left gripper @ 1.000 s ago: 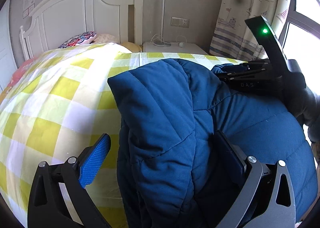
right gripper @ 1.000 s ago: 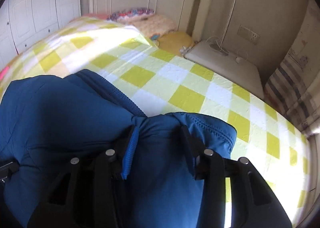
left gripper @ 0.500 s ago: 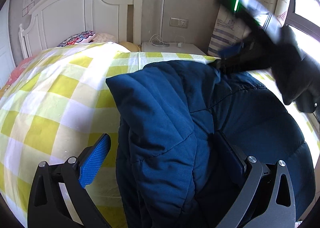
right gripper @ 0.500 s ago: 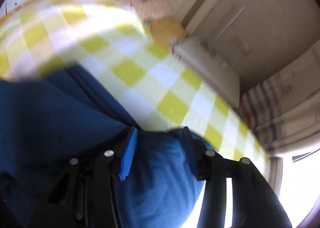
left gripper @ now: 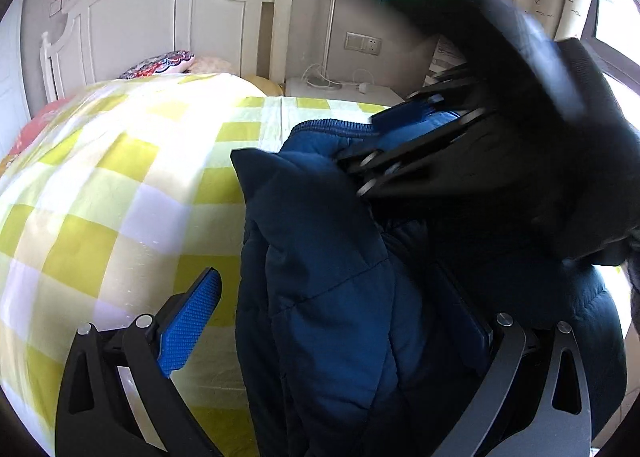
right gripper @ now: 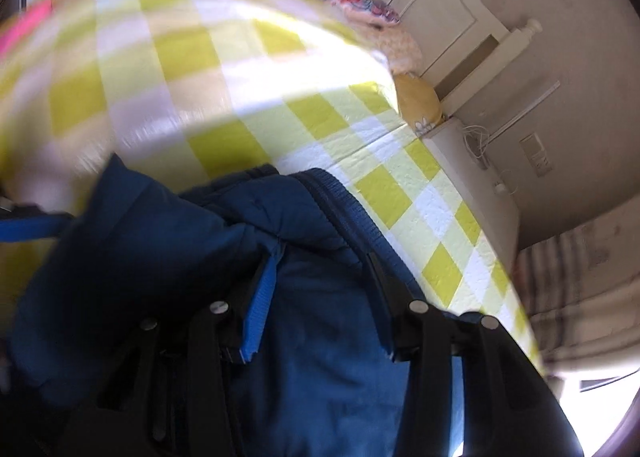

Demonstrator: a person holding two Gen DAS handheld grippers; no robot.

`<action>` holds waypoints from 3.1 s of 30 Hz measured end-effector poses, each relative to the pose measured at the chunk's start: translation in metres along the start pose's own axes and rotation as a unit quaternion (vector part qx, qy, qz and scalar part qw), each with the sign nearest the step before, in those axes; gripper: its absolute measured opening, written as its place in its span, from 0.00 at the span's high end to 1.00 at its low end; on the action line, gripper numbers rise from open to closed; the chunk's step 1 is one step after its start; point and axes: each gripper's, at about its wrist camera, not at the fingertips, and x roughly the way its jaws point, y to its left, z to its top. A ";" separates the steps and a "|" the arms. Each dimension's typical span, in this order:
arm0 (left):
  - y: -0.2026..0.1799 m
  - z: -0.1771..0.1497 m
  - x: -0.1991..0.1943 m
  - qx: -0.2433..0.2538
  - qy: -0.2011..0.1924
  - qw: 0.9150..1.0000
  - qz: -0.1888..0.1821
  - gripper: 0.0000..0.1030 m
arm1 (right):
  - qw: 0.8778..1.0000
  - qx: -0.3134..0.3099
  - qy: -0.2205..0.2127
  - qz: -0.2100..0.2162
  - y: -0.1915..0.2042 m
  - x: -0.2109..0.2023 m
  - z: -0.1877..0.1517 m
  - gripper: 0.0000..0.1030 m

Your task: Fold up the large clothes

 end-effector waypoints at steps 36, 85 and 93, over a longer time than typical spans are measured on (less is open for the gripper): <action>-0.051 0.089 0.094 0.087 0.120 0.988 0.033 0.04 | 0.974 0.178 -0.125 0.063 -0.016 -0.115 -0.177 0.35; -0.047 -0.003 -0.007 0.059 -0.012 0.998 0.023 0.04 | 0.974 0.159 -0.154 0.048 0.065 -0.171 -0.269 0.41; -0.044 -0.005 -0.009 0.047 -0.016 0.999 0.012 0.04 | 0.966 0.197 -0.159 0.056 0.056 -0.142 -0.273 0.37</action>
